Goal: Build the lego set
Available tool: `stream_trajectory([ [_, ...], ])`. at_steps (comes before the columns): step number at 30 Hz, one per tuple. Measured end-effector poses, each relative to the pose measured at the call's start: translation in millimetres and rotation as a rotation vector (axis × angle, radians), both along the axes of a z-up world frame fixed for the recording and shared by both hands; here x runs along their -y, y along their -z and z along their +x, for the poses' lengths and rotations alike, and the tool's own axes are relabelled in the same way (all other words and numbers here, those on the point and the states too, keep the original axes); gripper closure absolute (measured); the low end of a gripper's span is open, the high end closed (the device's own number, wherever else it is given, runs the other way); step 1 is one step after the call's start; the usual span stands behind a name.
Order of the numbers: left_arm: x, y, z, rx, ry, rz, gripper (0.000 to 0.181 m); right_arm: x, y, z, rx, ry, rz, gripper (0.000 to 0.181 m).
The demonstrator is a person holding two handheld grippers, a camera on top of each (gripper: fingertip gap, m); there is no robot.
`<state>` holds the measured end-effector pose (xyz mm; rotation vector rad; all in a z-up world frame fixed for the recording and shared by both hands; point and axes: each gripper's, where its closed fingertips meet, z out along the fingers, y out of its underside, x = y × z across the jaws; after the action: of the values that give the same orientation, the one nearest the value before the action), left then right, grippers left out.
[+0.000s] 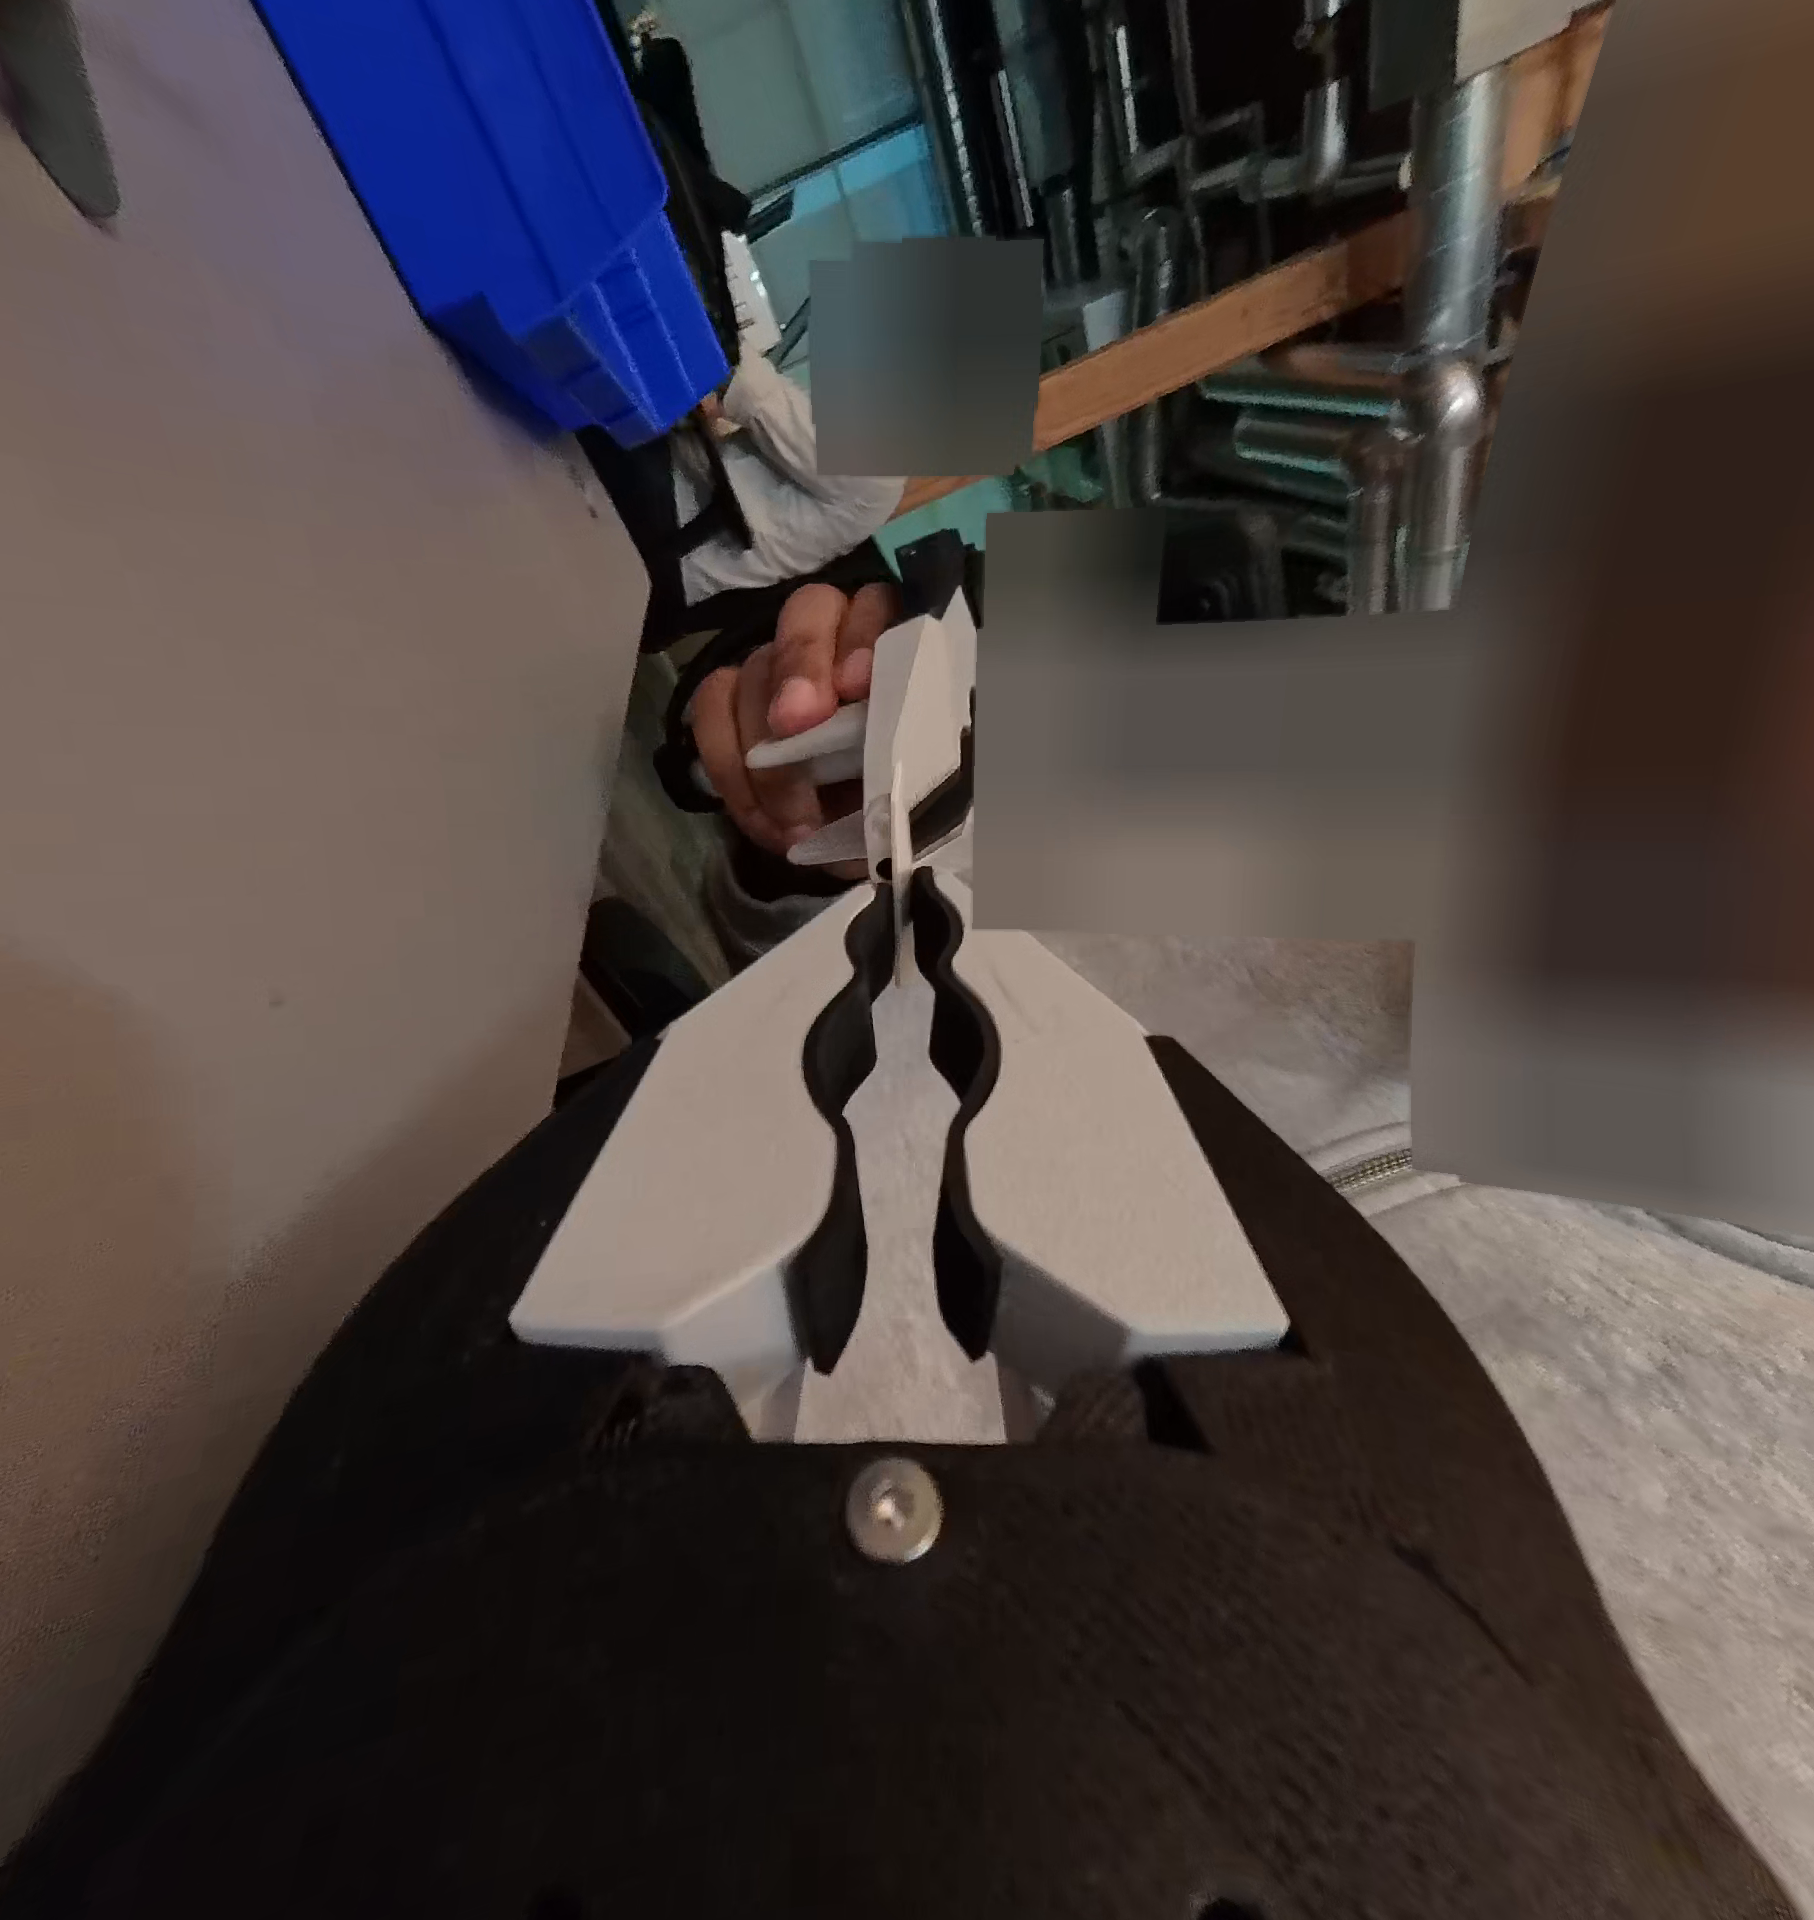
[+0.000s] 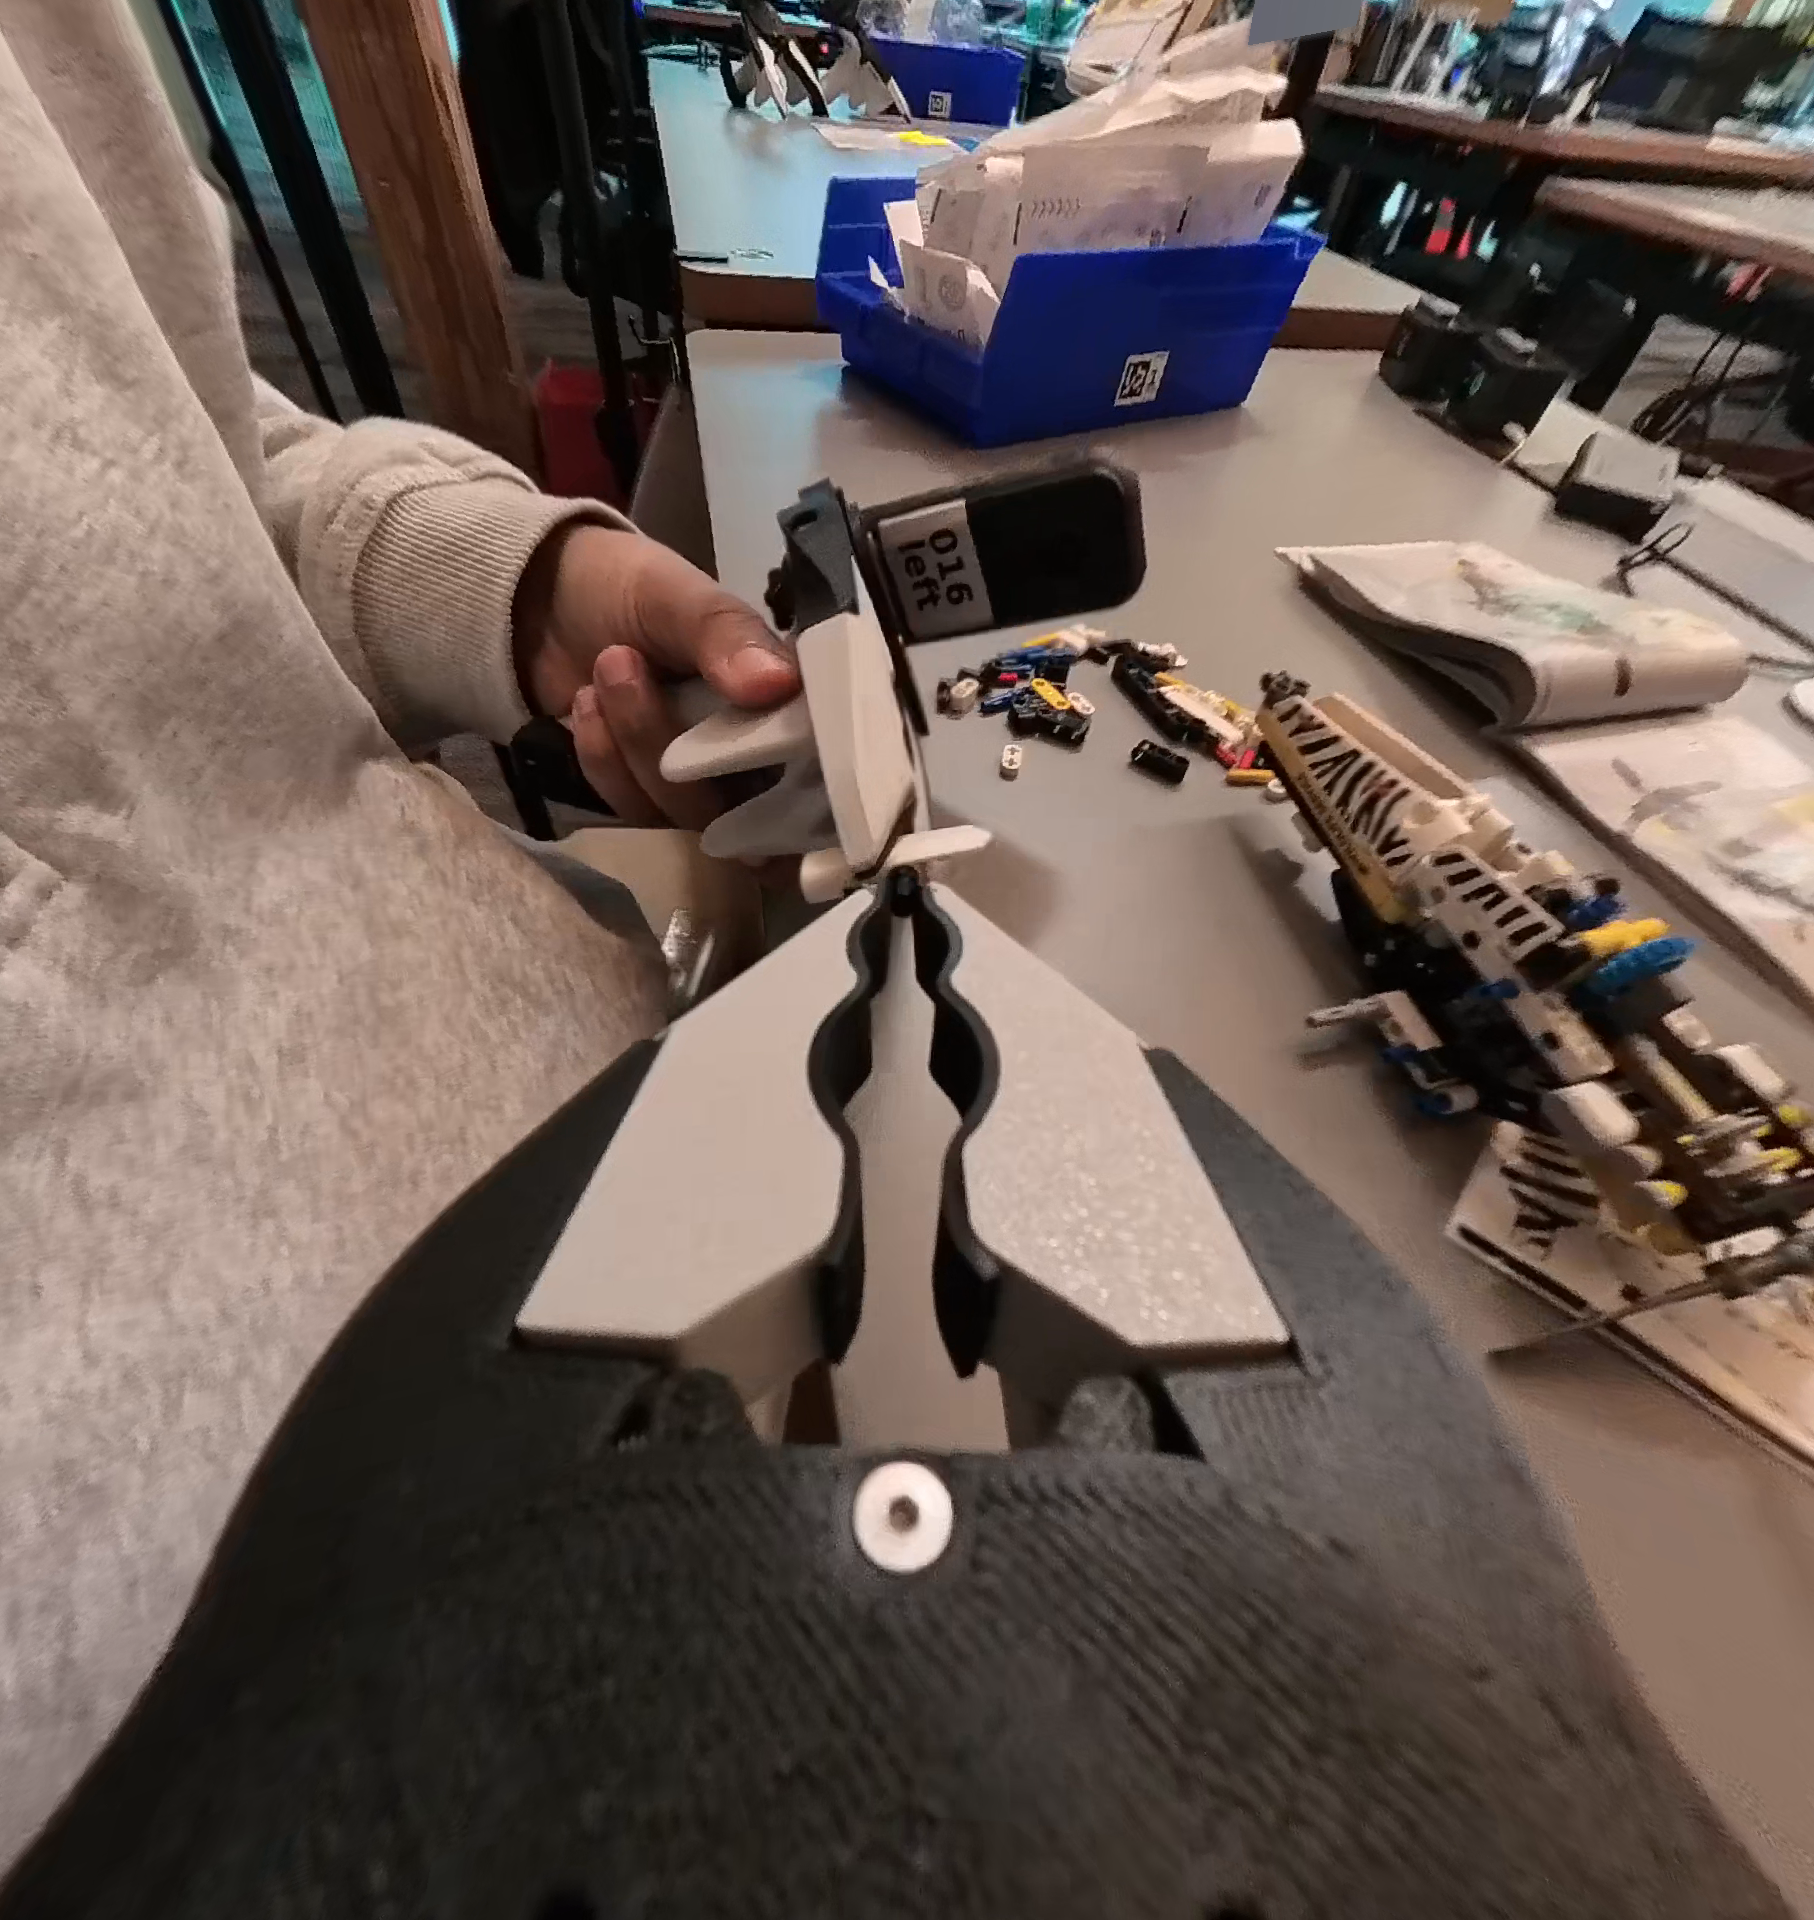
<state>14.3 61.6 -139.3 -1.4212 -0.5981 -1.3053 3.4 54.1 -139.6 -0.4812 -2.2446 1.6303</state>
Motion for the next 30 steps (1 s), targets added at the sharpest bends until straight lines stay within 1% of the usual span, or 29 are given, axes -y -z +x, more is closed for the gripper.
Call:
stream_trajectory([
  [3,2,4,2,-0.061,0.016,-0.04,0.181,2,4,1,0.091,-0.011,-0.053,0.18],
  [6,3,7,3,-0.093,0.037,-0.064,0.181,5,7,1,0.145,-0.022,-0.074,0.18],
  [11,4,10,1,-0.12,0.056,-0.084,0.181,6,9,-1,0.171,-0.03,-0.066,0.18],
  [13,2,9,-4,-0.141,0.035,-0.085,0.181,4,9,-6,0.16,-0.01,-0.06,0.18],
  [15,-2,4,-15,-0.166,-0.019,-0.065,0.179,-1,6,-16,0.157,0.031,-0.08,0.179],
  [17,-7,-4,-28,-0.171,-0.087,-0.018,0.176,-7,-2,-31,0.152,0.088,-0.138,0.18],
  [19,-11,-13,-41,-0.18,-0.151,0.034,0.166,-13,-9,-47,0.146,0.155,-0.211,0.18],
  [21,-14,-16,-51,-0.237,-0.221,0.053,0.16,-17,-11,-60,0.116,0.22,-0.257,0.179],
  [23,-14,-12,-59,-0.331,-0.282,0.047,0.153,-18,-7,-69,0.089,0.274,-0.27,0.178],
  [24,-13,-9,-62,-0.379,-0.306,0.048,0.15,-17,-5,-72,0.077,0.291,-0.272,0.178],
  [25,-12,-8,-64,-0.414,-0.329,0.058,0.151,-16,-5,-75,0.067,0.3,-0.275,0.178],
  [27,-7,-15,-65,-0.428,-0.37,0.115,0.15,-15,-11,-78,0.018,0.311,-0.294,0.179],
  [30,2,-24,-73,-0.456,-0.479,0.17,0.148,-13,-16,-78,0.011,0.298,-0.336,0.179],
])
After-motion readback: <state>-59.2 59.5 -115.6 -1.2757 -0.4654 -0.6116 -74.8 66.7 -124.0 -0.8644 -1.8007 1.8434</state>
